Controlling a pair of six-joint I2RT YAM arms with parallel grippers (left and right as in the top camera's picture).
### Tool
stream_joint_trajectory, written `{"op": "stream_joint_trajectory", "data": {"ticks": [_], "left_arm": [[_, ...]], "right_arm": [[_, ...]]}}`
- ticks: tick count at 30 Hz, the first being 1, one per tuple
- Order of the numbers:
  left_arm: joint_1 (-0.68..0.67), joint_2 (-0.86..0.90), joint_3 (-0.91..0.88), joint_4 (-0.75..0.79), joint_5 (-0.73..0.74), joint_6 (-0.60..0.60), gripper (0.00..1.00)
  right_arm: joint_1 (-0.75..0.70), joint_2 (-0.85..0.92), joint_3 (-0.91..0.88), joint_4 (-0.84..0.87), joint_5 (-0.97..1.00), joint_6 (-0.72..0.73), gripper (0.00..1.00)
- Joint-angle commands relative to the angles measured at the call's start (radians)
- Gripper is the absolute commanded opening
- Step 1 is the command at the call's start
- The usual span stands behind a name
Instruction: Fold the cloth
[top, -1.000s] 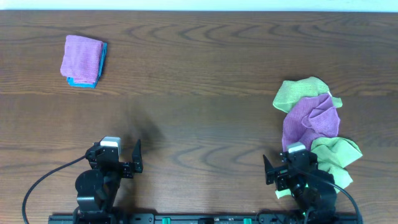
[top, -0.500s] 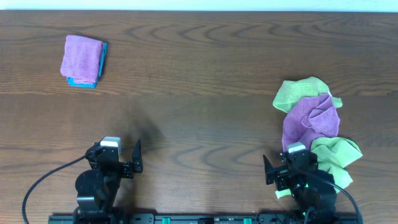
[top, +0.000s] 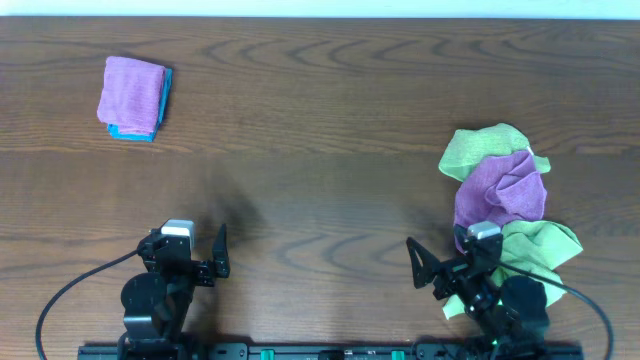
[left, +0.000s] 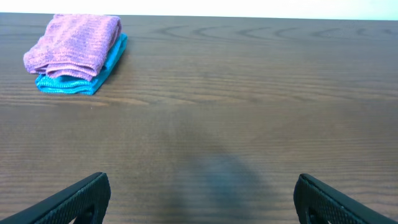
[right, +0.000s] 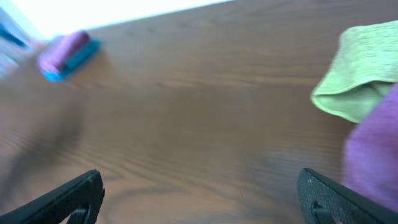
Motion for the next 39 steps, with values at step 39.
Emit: {"op": "stream_joint_trajectory", "data": {"ticks": [39], "left_arm": [[-0.004, -0.006, -0.021, -0.004, -0.014, -0.007, 0.95]], "right_arm": [[-0.145, 1.479, 0.797, 0.055, 0.148, 0.028, 0.99]]}}
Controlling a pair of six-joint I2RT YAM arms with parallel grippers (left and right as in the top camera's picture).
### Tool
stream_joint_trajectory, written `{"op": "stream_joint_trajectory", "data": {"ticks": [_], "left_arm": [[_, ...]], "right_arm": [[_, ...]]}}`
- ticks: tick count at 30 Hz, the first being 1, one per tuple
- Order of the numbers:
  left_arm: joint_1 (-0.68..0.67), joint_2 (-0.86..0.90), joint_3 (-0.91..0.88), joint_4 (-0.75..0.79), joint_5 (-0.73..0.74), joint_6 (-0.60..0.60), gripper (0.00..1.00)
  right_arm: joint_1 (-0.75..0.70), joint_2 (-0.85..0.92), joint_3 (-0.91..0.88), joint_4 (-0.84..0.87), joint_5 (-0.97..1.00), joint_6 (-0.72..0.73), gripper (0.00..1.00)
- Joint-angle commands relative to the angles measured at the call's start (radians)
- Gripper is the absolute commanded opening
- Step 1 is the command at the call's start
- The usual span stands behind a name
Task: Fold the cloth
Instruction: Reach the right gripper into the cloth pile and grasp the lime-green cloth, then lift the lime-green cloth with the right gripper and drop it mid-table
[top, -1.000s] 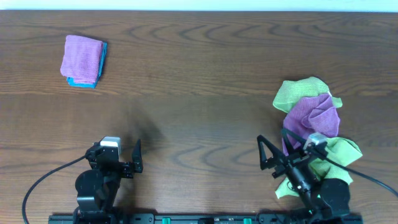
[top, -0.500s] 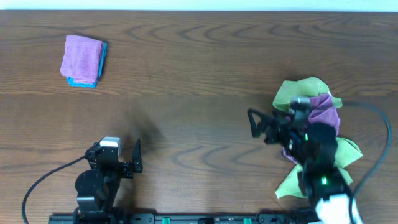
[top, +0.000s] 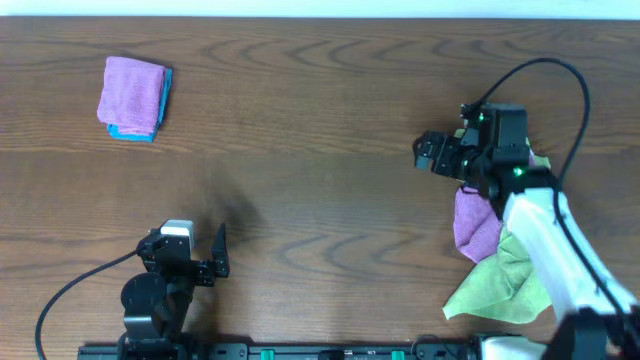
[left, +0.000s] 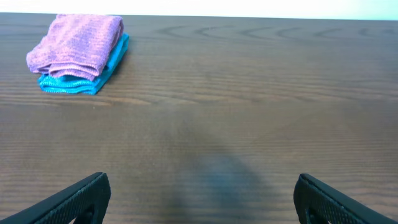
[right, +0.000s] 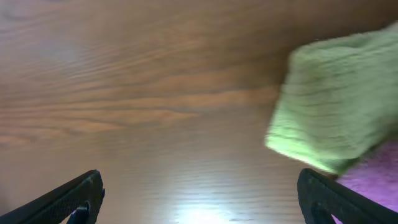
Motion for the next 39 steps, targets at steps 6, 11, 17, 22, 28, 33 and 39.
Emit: {"op": "stream_joint_trajectory", "data": {"ticks": [6, 11, 17, 22, 28, 33, 39], "left_arm": [[-0.005, -0.006, -0.020, -0.005, -0.007, -0.007, 0.95], [-0.005, -0.006, -0.020, -0.005, -0.007, -0.007, 0.95], [-0.005, -0.006, -0.020, -0.005, -0.007, -0.007, 0.95], [-0.005, -0.006, -0.020, -0.005, -0.007, -0.007, 0.96], [-0.005, -0.006, -0.020, -0.005, -0.007, -0.007, 0.95], [-0.005, -0.006, -0.020, -0.005, -0.007, -0.007, 0.95], [-0.005, -0.006, -0.020, -0.005, -0.007, -0.007, 0.95]], "right_arm": [[-0.056, 0.102, 0.030, 0.009, 0.154, -0.062, 0.99], [-0.053, 0.166, 0.030, 0.083, 0.182, -0.090, 0.97], [-0.053, 0.257, 0.030, 0.119, 0.248, -0.090, 0.75], [-0.053, 0.256, 0.038, 0.126, 0.263, -0.090, 0.02], [-0.008, 0.216, 0.131, 0.078, 0.078, -0.090, 0.01], [0.097, 0.152, 0.277, 0.048, -0.116, -0.090, 0.01], [0.245, 0.100, 0.529, 0.004, -0.316, -0.089, 0.01]]}}
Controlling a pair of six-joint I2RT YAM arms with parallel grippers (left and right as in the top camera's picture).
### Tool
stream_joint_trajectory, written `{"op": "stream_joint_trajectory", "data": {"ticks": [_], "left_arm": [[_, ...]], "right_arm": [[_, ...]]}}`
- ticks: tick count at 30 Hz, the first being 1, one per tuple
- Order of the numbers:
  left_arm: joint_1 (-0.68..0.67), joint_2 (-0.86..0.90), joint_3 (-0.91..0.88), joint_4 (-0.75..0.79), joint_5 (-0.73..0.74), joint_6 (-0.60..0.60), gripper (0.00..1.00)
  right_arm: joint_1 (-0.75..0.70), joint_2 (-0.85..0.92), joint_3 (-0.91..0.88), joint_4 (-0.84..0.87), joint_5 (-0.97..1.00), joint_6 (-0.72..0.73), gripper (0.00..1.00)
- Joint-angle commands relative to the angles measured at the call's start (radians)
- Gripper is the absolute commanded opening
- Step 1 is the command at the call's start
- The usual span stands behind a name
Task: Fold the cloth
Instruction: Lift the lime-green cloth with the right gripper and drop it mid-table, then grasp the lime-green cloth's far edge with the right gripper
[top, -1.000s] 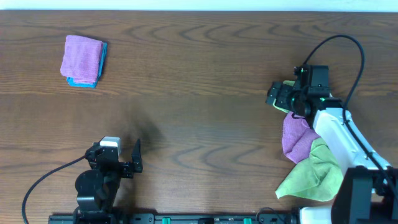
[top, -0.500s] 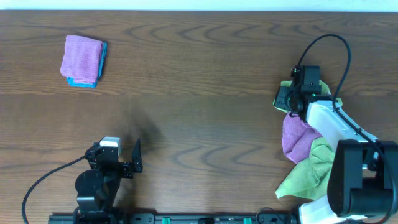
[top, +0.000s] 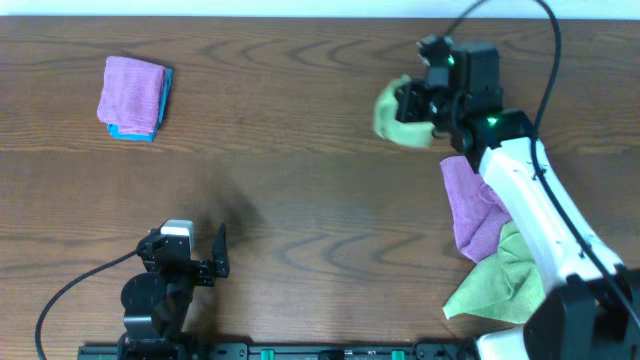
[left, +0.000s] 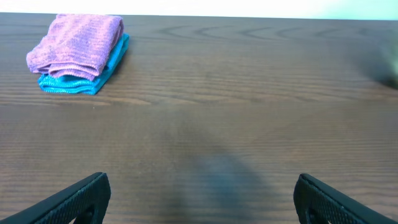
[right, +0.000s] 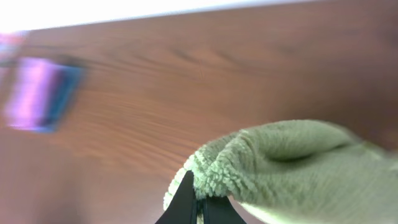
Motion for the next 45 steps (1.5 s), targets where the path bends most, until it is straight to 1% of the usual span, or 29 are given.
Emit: {"op": "stream_joint_trajectory", "data": {"ticks": [1, 3, 5, 6, 7, 8, 14, 18, 21, 25, 27, 29, 31, 32, 35, 36, 39, 40, 41, 42, 44, 45], "left_arm": [[-0.005, -0.006, -0.020, -0.005, -0.006, -0.007, 0.96], [-0.005, -0.006, -0.020, -0.005, -0.006, -0.007, 0.95], [-0.005, -0.006, -0.020, -0.005, -0.006, -0.007, 0.95], [-0.005, -0.006, -0.020, -0.005, -0.006, -0.007, 0.96], [-0.005, -0.006, -0.020, -0.005, -0.006, -0.007, 0.95], [-0.005, -0.006, -0.020, -0.005, -0.006, -0.007, 0.95], [-0.005, -0.006, -0.020, -0.005, -0.006, -0.007, 0.95], [-0.005, -0.006, -0.020, -0.005, -0.006, -0.007, 0.95], [-0.005, -0.006, -0.020, -0.005, -0.006, -0.007, 0.95], [-0.005, -0.006, -0.020, -0.005, -0.006, -0.007, 0.95], [-0.005, -0.006, -0.020, -0.005, -0.006, -0.007, 0.95], [-0.005, -0.006, -0.020, -0.005, -0.006, -0.007, 0.95], [-0.005, -0.006, -0.020, -0.005, -0.006, -0.007, 0.95], [-0.005, -0.006, -0.020, -0.005, -0.006, -0.007, 0.95], [-0.005, -0.006, -0.020, -0.005, -0.006, -0.007, 0.95], [-0.005, -0.006, -0.020, -0.005, -0.007, -0.007, 0.95], [-0.005, -0.006, -0.020, -0.005, -0.006, -0.007, 0.95], [-0.005, -0.006, -0.020, -0.005, -0.006, -0.007, 0.95], [-0.005, -0.006, -0.020, -0.005, -0.007, -0.007, 0.95], [-0.005, -0.006, -0.020, -0.005, -0.006, -0.007, 0.95], [-0.005, -0.006, -0.020, -0.005, -0.007, -0.007, 0.95], [-0.005, -0.006, -0.020, -0.005, -0.006, -0.007, 0.95]], "right_arm": [[0.064, -0.051, 0.151, -0.030, -0.208, -0.004, 0.01], [0.086, -0.062, 0.244, -0.077, -0.293, -0.005, 0.01], [0.090, -0.075, 0.325, -0.150, -0.322, -0.005, 0.01], [0.085, -0.084, 0.356, -0.194, -0.306, -0.013, 0.10], [0.077, -0.092, 0.373, -0.226, -0.287, -0.023, 0.53], [0.066, -0.101, 0.385, -0.260, -0.257, -0.032, 0.99], [0.003, -0.129, 0.386, -0.417, -0.240, -0.054, 0.99], [0.000, -0.126, 0.381, -0.512, -0.239, -0.161, 0.99], [0.016, -0.120, 0.368, -0.587, -0.239, -0.305, 0.99], [0.080, -0.098, 0.276, -0.632, -0.203, -0.474, 0.99], [0.119, -0.079, 0.203, -0.626, -0.126, -0.477, 0.99], [0.153, -0.053, 0.123, -0.596, -0.105, -0.477, 0.99], [0.179, -0.025, 0.064, -0.556, -0.105, -0.476, 0.93], [0.193, -0.008, 0.037, -0.534, -0.105, -0.476, 0.87], [0.234, 0.047, -0.018, -0.461, -0.105, -0.464, 0.60], [0.255, 0.087, -0.029, -0.426, -0.104, -0.457, 0.49], [0.290, 0.164, -0.029, -0.408, -0.086, -0.457, 0.49], [0.303, 0.190, -0.029, -0.409, -0.070, -0.457, 0.48], [0.314, 0.215, -0.029, -0.407, -0.056, -0.457, 0.45], [0.323, 0.235, -0.029, -0.405, -0.046, -0.457, 0.40], [0.342, 0.276, -0.029, -0.389, -0.024, -0.453, 0.24], [0.352, 0.295, -0.029, -0.374, -0.019, -0.450, 0.15]]}}
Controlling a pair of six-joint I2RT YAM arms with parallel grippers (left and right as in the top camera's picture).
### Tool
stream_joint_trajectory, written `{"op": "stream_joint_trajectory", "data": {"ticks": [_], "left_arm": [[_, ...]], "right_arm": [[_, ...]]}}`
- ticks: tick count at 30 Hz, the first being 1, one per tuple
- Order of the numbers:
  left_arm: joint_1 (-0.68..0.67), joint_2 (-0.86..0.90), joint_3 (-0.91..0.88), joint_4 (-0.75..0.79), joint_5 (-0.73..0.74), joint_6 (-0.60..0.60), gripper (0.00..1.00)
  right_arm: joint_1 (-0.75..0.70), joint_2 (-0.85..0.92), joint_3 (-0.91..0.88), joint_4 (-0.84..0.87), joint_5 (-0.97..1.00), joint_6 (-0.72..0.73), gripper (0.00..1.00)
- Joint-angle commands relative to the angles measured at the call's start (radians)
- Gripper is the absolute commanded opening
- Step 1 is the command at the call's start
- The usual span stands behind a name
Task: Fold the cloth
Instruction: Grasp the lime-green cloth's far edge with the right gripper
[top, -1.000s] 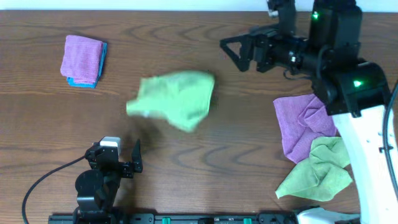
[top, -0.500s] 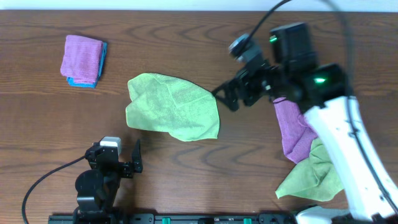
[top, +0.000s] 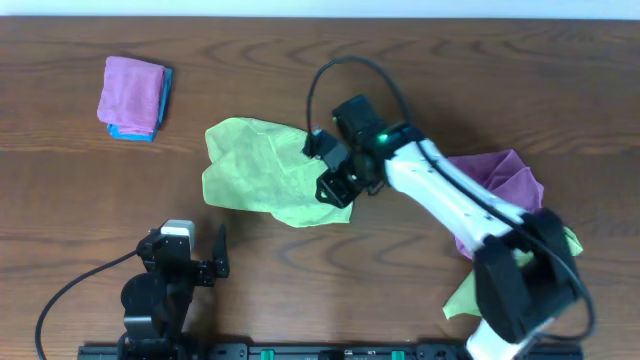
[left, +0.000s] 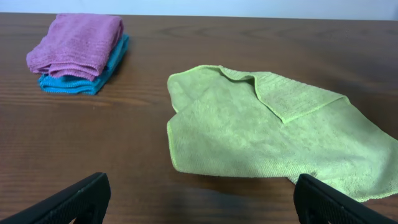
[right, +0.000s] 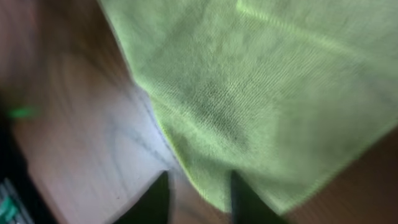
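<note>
A lime green cloth (top: 265, 170) lies spread, with wrinkles and a turned-over flap, on the wooden table (top: 330, 60) left of centre; the left wrist view shows the cloth (left: 267, 124) too. My right gripper (top: 335, 186) is low over its near right edge. In the right wrist view the fingers (right: 159, 198) of the right gripper (right: 199, 180) stand apart, open, with the cloth's edge (right: 205, 118) between them. My left gripper (top: 190, 255) rests open at the front left, and in its own view this left gripper (left: 199, 208) has bare wood between its fingers.
A folded pink cloth on a blue one (top: 134, 97) sits at the far left (left: 78, 53). A crumpled purple cloth (top: 500, 180) and another green cloth (top: 460, 298) lie at the right, partly under my right arm.
My right gripper, then shut on the bunched green cloth over the far right, is now low at the centre with its fingers apart. The cloth lies spread on the table.
Both grippers were open at the front, with the cloths heaped at the right. Then my right gripper was open over the pile's green top cloth. After that it held that cloth bunched above the far table. Now the cloth lies spread left of centre.
</note>
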Motion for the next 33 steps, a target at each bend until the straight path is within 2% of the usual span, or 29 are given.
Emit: {"op": "stream_joint_trajectory", "data": {"ticks": [1, 2, 3, 5, 8, 12, 16, 20, 26, 33], "left_arm": [[-0.004, -0.006, -0.020, -0.005, -0.007, -0.007, 0.95], [-0.004, -0.006, -0.020, -0.005, -0.007, -0.007, 0.95], [-0.004, -0.006, -0.020, -0.005, -0.007, -0.007, 0.96], [-0.004, -0.006, -0.020, -0.005, -0.006, -0.007, 0.95], [-0.004, -0.006, -0.020, -0.005, -0.006, -0.007, 0.95], [-0.004, -0.006, -0.020, -0.005, -0.007, -0.007, 0.95], [-0.004, -0.006, -0.020, -0.005, -0.006, -0.007, 0.95], [-0.004, -0.006, -0.020, -0.005, -0.007, -0.007, 0.95], [-0.004, -0.006, -0.020, -0.005, -0.006, -0.007, 0.95], [-0.004, -0.006, -0.020, -0.005, -0.006, -0.007, 0.95]], "right_arm": [[0.031, 0.050, -0.003, 0.035, 0.037, -0.002, 0.09], [0.037, 0.063, -0.003, 0.063, 0.037, 0.011, 0.02], [0.041, 0.070, -0.003, 0.086, 0.037, 0.022, 0.01], [0.047, 0.083, -0.003, 0.164, 0.037, 0.045, 0.22], [0.058, 0.084, -0.003, 0.262, 0.037, 0.050, 0.33], [0.084, 0.084, -0.003, 0.373, 0.087, 0.050, 0.38], [0.130, 0.091, -0.003, 0.455, 0.245, 0.040, 0.42], [0.155, 0.125, -0.003, 0.489, 0.364, -0.008, 0.41], [0.151, 0.199, -0.003, 0.530, 0.469, -0.008, 0.38], [0.147, 0.220, -0.003, 0.560, 0.453, -0.014, 0.38]]}}
